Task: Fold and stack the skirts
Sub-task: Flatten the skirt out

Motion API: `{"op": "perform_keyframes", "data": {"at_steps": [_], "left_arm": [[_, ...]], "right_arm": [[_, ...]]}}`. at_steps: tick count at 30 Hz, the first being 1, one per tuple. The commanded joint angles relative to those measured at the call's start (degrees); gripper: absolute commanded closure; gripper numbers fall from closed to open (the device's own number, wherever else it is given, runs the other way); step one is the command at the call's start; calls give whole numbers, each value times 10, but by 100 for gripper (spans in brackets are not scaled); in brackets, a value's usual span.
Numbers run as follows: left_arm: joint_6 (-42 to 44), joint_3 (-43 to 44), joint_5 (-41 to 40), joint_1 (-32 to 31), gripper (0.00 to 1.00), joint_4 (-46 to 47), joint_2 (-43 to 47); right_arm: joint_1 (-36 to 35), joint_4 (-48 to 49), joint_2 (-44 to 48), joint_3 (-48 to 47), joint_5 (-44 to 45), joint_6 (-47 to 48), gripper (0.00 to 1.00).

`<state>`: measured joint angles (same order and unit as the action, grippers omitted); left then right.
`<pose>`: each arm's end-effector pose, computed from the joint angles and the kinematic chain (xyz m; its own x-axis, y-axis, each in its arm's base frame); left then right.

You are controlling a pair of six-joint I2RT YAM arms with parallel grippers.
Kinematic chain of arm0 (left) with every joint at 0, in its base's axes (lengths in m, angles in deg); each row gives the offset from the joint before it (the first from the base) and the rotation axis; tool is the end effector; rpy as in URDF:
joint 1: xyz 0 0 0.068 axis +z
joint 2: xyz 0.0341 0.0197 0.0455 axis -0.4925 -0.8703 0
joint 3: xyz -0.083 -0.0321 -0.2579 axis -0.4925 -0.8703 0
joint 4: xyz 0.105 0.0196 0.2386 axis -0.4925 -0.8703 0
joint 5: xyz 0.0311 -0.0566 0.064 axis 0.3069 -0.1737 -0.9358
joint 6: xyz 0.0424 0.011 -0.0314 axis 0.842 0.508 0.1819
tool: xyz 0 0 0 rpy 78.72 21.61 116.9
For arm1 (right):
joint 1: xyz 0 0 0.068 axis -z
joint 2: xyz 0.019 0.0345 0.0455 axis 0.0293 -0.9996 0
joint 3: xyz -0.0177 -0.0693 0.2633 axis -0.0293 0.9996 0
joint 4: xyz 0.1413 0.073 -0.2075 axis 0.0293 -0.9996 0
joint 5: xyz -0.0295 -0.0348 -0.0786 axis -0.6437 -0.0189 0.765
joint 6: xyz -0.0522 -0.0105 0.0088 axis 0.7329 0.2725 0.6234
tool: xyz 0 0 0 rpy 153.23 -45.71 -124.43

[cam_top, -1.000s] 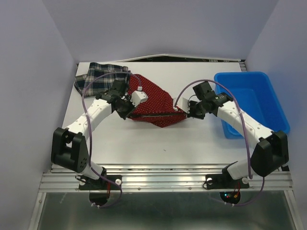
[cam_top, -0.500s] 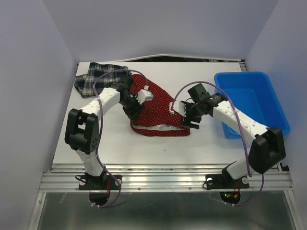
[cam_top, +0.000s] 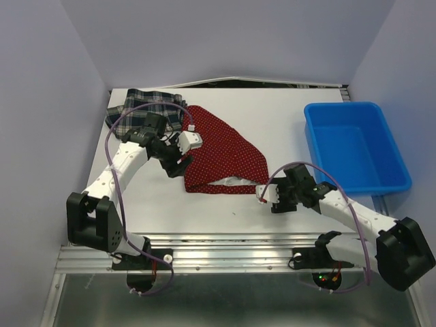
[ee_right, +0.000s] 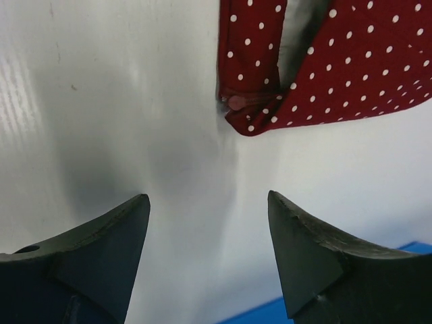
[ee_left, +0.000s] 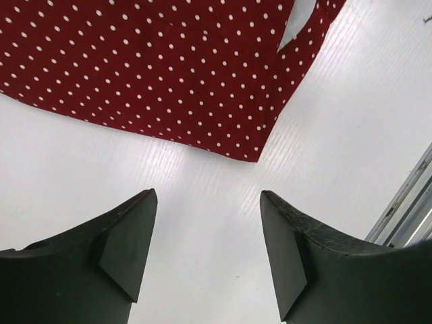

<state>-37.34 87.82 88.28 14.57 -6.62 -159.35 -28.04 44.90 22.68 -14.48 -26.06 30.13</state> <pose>0.2761 -0.0918 0.2843 -0.1803 0.7245 -0.6653 0.9279 0.3497 0.1293 0.1682 0.1043 0.1779 0.2255 -0.9001 -0.3727 -0.9077 -0.0553 -0.4159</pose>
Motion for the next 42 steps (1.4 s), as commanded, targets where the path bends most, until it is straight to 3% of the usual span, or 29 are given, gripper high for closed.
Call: {"op": "perform_keyframes", "data": {"at_steps": [1, 8, 11, 18, 21, 23, 33, 34, 36, 37, 38, 39, 42], "left_arm": [[30, -53, -14, 7, 25, 49, 43], [33, -88, -22, 19, 25, 82, 44], [94, -138, -44, 19, 24, 108, 64], [267, -266, -64, 4, 24, 243, 119], [336, -299, -55, -6, 25, 304, 125], [377, -315, -51, -16, 25, 326, 125], [452, -379, -51, -112, 27, 391, 89], [453, -381, -52, -117, 29, 391, 86], [451, -378, -53, -125, 47, 380, 77], [434, -366, -51, -125, 67, 370, 74], [434, -357, -51, -125, 67, 370, 74], [402, -346, -48, -120, 78, 355, 74], [334, -299, -32, -101, 97, 333, 86]], "right_arm": [[-2, 219, -2, 41, -6, 44, 25], [-2, 346, -52, 91, -19, 52, 26], [-2, 367, -88, 86, -22, 48, 30], [-2, 382, -116, 79, -36, 50, 67], [-2, 365, -110, 72, -31, 55, 93], [-2, 352, -98, 68, -35, 53, 99], [-2, 294, -65, 41, -33, 31, 99], [-2, 284, -61, 38, -32, 28, 99], [-2, 274, -55, 29, -31, 13, 99], [-2, 269, -46, 19, -25, -2, 99], [-2, 268, -40, 14, -21, -8, 99], [-2, 265, -35, 8, -16, -14, 99], [4, 261, -16, -22, 0, -40, 99]]}}
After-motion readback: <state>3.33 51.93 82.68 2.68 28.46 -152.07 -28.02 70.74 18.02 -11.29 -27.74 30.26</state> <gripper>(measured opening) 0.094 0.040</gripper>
